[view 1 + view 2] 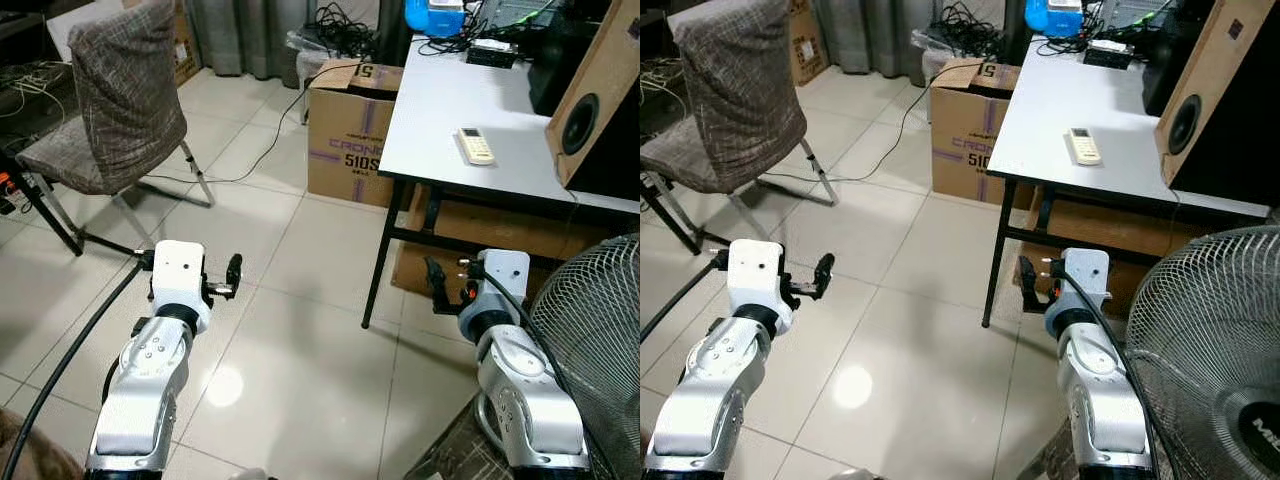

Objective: Move the pillow to the sofa from floor

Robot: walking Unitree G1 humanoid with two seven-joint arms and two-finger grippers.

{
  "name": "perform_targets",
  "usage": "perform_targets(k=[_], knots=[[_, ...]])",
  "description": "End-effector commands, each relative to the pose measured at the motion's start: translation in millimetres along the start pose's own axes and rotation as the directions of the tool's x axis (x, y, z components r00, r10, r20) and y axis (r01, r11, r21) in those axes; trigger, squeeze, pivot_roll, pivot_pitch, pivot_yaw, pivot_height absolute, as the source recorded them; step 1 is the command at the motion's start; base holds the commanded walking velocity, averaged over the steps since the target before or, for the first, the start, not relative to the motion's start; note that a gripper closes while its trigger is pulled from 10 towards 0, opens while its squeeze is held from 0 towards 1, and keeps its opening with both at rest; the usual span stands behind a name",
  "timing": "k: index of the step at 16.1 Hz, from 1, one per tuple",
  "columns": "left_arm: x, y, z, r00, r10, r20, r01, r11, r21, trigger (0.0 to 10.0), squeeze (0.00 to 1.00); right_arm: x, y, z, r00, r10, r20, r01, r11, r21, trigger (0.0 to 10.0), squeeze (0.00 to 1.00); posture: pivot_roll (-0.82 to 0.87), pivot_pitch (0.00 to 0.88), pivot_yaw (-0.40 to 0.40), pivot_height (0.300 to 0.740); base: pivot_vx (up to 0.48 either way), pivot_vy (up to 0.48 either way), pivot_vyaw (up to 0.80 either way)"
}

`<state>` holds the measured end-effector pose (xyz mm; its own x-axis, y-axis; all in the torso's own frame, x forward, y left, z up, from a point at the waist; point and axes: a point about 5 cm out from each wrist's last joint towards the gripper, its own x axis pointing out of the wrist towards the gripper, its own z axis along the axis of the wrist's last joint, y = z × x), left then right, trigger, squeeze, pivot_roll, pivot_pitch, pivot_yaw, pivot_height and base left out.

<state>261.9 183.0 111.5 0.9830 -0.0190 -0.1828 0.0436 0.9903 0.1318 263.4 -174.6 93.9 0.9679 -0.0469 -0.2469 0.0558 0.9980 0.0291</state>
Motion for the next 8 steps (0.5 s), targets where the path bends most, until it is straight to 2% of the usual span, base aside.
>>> perform_targets(k=[1, 6, 8], knots=[[0.7, 1.6, -0.1, 1.000, 0.001, -0.003, -0.001, 1.000, 0.018, 10.0, 0.00, 0.1, -2.5, -6.2, 1.000, -0.018, -0.024, 0.018, 1.000, 0.000, 10.0, 0.00, 0.02, 0.000, 0.015, 0.740, -0.266, 0.000, 0.00], [-1.8, 5.4, -5.5, 1.000, 0.019, -0.015, -0.019, 1.000, 0.016, 10.0, 0.00, 1.6, 0.4, -5.3, 1.000, -0.008, -0.021, 0.008, 1.000, -0.010, 10.0, 0.00, 0.03, 0.000, 0.001, 0.740, -0.264, 0.000, 0.00], [-1.7, 5.7, -6.9, 0.999, 0.026, -0.019, -0.026, 0.999, 0.021, 10.0, 0.00, 1.8, -0.6, -4.2, 1.000, -0.011, -0.015, 0.011, 1.000, -0.017, 10.0, 0.00, 0.02, 0.000, 0.000, 0.740, 0.000, 0.000, 0.00]])
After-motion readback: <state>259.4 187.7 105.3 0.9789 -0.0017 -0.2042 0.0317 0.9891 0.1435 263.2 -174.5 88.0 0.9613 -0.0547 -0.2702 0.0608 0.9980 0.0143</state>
